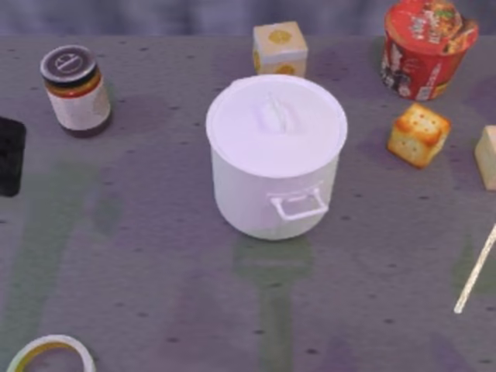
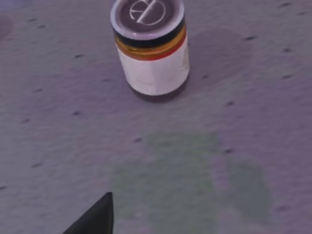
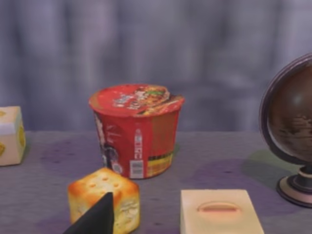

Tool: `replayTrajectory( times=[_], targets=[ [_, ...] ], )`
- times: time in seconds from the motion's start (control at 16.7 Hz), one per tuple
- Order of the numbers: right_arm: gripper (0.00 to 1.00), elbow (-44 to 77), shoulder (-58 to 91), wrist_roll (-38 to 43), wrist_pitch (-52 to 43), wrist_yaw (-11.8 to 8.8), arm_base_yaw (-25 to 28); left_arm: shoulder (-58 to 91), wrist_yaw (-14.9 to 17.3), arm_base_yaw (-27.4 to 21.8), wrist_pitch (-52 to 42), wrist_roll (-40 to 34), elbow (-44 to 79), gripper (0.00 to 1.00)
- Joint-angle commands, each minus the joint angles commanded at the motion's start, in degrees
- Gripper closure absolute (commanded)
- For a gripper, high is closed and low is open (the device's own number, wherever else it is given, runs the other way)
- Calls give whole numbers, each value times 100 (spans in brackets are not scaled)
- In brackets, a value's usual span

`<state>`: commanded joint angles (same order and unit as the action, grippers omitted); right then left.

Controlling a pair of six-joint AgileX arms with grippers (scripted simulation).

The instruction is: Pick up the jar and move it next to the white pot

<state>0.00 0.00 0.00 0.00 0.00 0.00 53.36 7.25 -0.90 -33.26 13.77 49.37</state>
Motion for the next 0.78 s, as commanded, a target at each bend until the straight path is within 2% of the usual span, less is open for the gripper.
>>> replayTrajectory(
  times=[0.42, 0.78],
  targets=[
    [0, 0, 0, 0, 0, 0, 0, 3954, 377, 21, -2010, 1225, 4629, 0],
    [0, 0, 0, 0, 0, 0, 0, 7177, 521, 113, -3568, 2181, 8302, 0]
  ],
)
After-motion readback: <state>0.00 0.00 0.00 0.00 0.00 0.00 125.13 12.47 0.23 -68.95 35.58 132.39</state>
